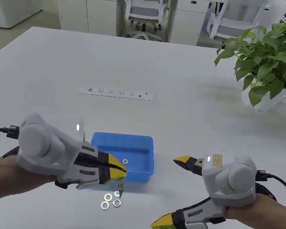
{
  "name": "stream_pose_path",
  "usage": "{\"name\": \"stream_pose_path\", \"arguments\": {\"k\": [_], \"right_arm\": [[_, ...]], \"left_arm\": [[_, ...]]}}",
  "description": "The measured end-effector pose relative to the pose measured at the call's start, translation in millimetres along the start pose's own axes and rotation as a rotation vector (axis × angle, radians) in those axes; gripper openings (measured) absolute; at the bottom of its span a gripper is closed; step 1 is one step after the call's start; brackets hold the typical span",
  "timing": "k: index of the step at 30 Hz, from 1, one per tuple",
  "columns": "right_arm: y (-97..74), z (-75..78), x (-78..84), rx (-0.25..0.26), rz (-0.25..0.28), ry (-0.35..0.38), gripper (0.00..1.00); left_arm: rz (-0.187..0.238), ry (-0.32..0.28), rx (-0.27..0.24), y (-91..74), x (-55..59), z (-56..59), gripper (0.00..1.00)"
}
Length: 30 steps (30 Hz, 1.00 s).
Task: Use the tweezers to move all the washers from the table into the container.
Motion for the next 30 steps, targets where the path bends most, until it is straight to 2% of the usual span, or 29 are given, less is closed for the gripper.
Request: {"name": "stream_pose_path", "arguments": {"k": [19, 24, 30], "right_arm": [[3.3, -6.6, 5.4, -0.015, -0.023, 0.002, 1.0], [4.6, -10.2, 5.7, -0.026, -0.023, 0.0, 0.99], [8.9, -16.9, 1.7, -0.061, -0.011, -0.022, 0.93]], "left_arm": [[-0.021, -0.026, 0.017, 5.0, 19.8, 7.3, 0.05], [-0.003, -0.031, 0.013, 5.7, 18.8, 7.9, 0.05], [-0.007, -0.02, 0.02, 5.5, 18.6, 8.8, 0.05]]}}
Point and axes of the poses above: the centre of the closed fingertips' face, and the gripper's own axes: y roughly forward along the fingers, z roughly to its right, x roughly out of its underside, the point moved 1 cm from there along -y, roughly backward along the fingers, and after that the axes turned 1 degree about -z, right-handed, at the moved point
